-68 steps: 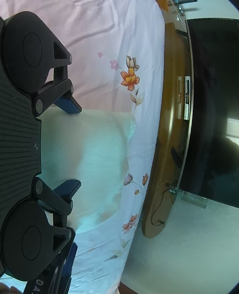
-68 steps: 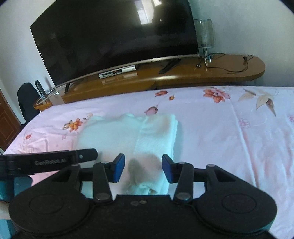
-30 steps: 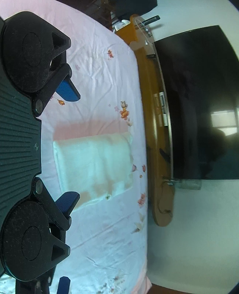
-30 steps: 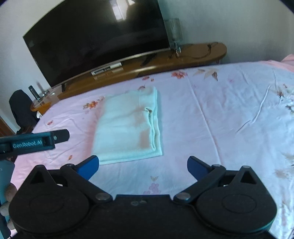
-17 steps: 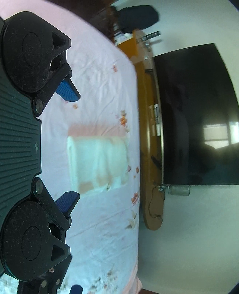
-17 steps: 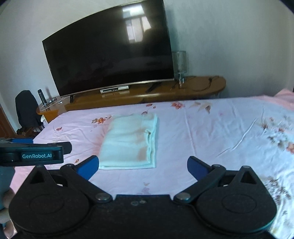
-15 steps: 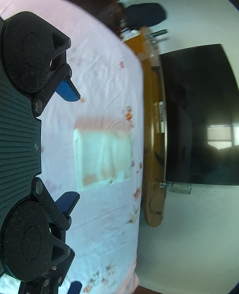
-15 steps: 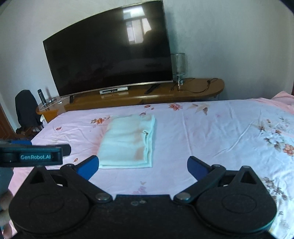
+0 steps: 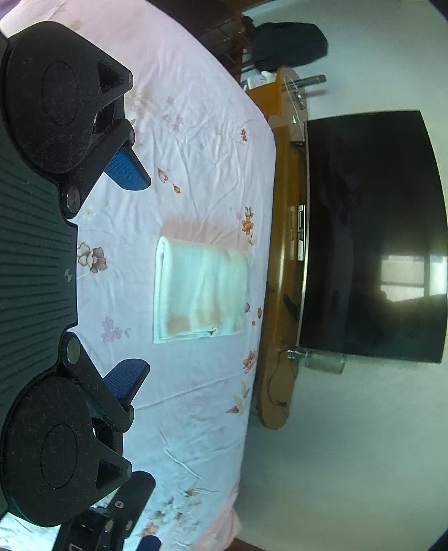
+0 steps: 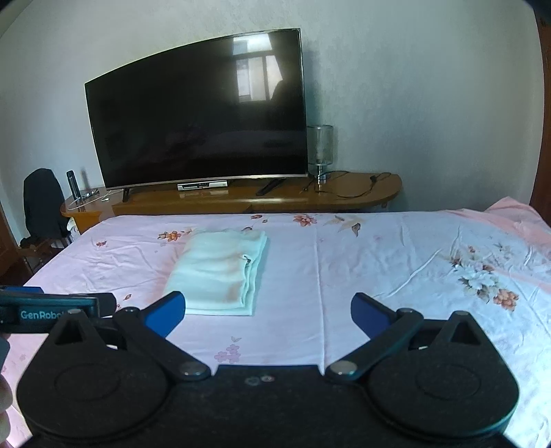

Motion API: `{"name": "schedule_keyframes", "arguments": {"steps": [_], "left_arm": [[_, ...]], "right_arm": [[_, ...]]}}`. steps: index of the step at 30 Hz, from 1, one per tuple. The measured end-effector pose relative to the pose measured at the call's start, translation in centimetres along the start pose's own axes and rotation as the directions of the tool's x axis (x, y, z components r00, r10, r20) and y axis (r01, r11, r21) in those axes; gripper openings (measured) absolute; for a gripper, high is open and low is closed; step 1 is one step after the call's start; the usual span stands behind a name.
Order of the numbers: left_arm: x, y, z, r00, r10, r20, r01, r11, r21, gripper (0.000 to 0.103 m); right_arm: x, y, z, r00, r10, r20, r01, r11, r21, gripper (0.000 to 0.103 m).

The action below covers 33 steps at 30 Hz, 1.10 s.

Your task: Fold small clothes

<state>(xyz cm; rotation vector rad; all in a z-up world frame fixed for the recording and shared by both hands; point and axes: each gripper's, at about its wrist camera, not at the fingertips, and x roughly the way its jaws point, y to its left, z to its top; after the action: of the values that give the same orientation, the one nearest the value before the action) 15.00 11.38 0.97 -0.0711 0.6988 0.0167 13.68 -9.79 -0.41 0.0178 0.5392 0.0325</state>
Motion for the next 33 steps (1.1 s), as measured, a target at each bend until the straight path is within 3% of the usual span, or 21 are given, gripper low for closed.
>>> {"name": "schedule_keyframes", "arguments": {"steps": [9,33], "left_arm": [[-0.5,0.5,-0.6,1.000,0.018,-0.003,-0.018,0.999,-0.026,0.103],[-0.2,-0.9,-0.2,0.999,0.053,0.002,-0.053,0.996,0.078,0.103]], "right_arm": [[-0.6,0.1,-0.2,0.999,0.024,0.021,-0.024,1.000,-0.007,0.103],[-0.6,0.3,0.0,1.000,-0.005,0.030,0.005,1.000,-0.016,0.103]]}}
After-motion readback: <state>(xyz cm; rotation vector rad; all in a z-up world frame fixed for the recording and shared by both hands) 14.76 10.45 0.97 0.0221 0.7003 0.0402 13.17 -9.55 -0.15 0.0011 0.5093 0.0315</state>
